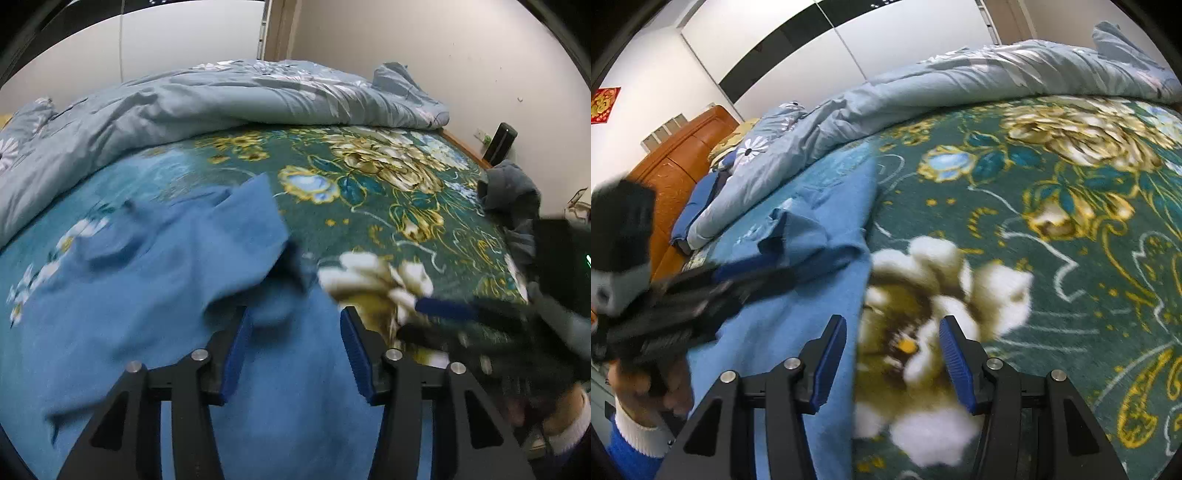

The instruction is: Fold clothes

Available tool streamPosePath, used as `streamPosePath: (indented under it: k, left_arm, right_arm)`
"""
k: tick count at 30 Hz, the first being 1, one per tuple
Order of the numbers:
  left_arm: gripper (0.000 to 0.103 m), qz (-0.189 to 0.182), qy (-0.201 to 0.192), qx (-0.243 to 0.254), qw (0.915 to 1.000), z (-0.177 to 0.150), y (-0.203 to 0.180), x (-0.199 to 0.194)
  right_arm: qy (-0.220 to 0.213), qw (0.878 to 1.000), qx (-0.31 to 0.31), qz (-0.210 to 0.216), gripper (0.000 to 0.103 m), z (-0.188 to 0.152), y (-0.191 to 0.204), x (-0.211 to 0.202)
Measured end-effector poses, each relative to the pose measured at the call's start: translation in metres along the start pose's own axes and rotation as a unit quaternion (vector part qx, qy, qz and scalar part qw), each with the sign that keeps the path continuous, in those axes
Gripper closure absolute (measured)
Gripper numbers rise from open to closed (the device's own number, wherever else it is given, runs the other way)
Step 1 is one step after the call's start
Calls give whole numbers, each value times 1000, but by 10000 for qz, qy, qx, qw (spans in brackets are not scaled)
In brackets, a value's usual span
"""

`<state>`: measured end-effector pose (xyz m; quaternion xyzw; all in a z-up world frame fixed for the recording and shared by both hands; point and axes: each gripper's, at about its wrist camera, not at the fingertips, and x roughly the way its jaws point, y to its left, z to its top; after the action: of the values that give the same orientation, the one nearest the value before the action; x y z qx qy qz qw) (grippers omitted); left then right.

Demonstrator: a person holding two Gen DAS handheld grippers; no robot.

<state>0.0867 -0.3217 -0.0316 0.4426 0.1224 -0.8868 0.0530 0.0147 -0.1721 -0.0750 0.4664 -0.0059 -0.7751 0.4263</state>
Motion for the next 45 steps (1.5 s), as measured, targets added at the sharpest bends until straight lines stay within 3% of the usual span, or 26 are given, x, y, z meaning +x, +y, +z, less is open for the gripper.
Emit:
streamPosePath:
  k: [3,6,9,12,14,15,20,26,28,30,36,45]
  left_arm:
    - [51,54,-160,-335,9993,-18,33,-32]
    - [48,568,-292,-738,9952,-34,75,-57]
    - [48,1154,-345,-1356,9834,-47,126,-74]
    - [48,1078,-453,-2387,9640,-60,180,-83]
    - [48,1075,-390,-2840,9520,-64,206,-78]
    - [48,1090,-327,-2908,9500,-65,212,-73]
    - [48,954,-237,-2963,9500,-64,216,-53]
    - [48,948,-205,-2963,9501,-66,221,-47]
    - [48,906,-238,-3001,9493,-69,223,-49]
    - [48,892,-247,-2992,9497,-70,223,-50]
    - [48,855,-251,-2972,9507,-69,227,-49]
    - [48,656,-248,-2999,9514,-42,252,-39]
  right_arm:
    - [-35,9998,-126,122,47,7,14,5]
    - [-60,9993,-338,172,47,15,29,12]
    - [-128,9982,-562,161,47,28,45,20]
    - [-111,9958,-873,234,47,33,61,26]
    - [37,9924,-1230,46,47,34,73,34]
    - [102,9907,-1353,-61,47,34,76,38]
    - [227,9859,-1603,-421,47,36,80,54]
    - [-124,9906,-1301,-408,49,53,74,54]
    - [-217,9942,-1022,-260,83,57,67,51]
    - [-267,9970,-705,-156,99,60,56,50]
    - [107,9998,158,-66,99,58,14,68]
    - [77,9999,-68,126,94,67,11,67]
